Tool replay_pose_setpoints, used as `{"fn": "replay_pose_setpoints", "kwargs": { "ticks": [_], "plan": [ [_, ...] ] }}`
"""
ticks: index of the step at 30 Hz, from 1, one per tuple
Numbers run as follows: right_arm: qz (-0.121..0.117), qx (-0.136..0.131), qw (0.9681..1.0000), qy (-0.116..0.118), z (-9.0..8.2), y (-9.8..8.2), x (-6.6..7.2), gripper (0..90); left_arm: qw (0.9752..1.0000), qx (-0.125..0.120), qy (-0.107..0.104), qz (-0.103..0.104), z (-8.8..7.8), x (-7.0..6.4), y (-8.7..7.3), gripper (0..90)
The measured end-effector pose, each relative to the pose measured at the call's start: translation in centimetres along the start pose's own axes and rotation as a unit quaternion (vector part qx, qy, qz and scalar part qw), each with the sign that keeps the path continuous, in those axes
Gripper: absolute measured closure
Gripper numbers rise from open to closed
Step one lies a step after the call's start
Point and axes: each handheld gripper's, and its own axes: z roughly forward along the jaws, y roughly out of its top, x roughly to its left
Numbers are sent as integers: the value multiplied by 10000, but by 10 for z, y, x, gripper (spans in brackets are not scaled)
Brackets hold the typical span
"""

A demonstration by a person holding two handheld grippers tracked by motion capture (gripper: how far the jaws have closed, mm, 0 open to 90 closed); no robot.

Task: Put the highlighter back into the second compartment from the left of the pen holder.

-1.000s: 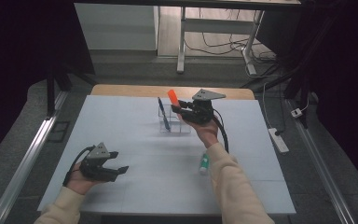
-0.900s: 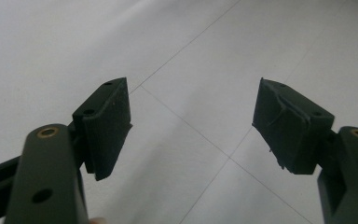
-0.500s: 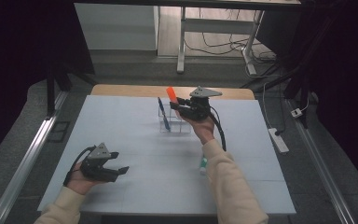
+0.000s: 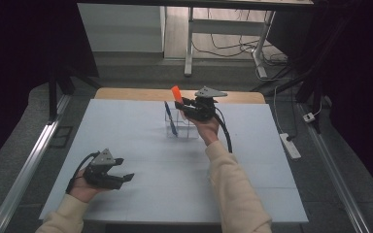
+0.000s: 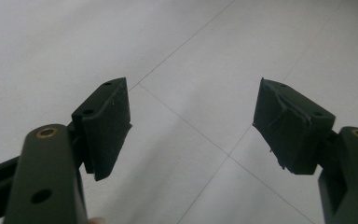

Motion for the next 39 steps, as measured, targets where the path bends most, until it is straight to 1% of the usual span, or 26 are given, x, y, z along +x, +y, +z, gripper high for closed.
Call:
{"fn": "replay_pose_setpoints", "kwargs": {
  "ticks": [3, 7, 10, 13, 14, 17, 18, 22, 26, 33, 39],
  "plan": [
    [38, -59, 10000, 5, 6, -4, -3, 653, 10000, 4, 4, 0, 0, 0, 0, 271],
    [17, -101, 9999, -14, 11, -9, -5, 654, 10000, 14, 11, -20, 0, 1, -1, 271],
    [23, -89, 10000, -28, 14, -12, -7, 653, 10000, 24, 15, -25, 0, 2, -1, 271],
    [92, -43, 9999, -16, 16, -15, -9, 647, 10000, 28, 11, -15, 0, 2, -1, 271],
    [115, -26, 9999, -1, 16, -16, -10, 639, 10000, 29, 9, -12, 0, 2, -1, 271],
    [171, -31, 9998, -2, 15, -17, -10, 554, 10000, 23, 9, -16, 0, 2, -1, 271],
    [177, -27, 9998, -42, 14, -17, -10, 531, 10000, 22, 10, -16, 0, 2, -1, 271],
    [49, 20, 9999, -134, 9, -14, -8, 515, 10000, 26, 11, -14, 0, 1, -1, 271],
    [-46, 58, 9998, -173, 0, -11, -8, 508, 10000, 20, 8, -17, 0, 1, 0, 271],
    [-125, 87, 9996, -226, -20, -9, -9, 507, 10000, 24, -3, 4, 0, 0, 0, 273],
    [-174, 149, 9994, -256, -41, -12, -9, 508, 10000, 12, -3, -8, 0, 1, 0, 273]
  ]
}}
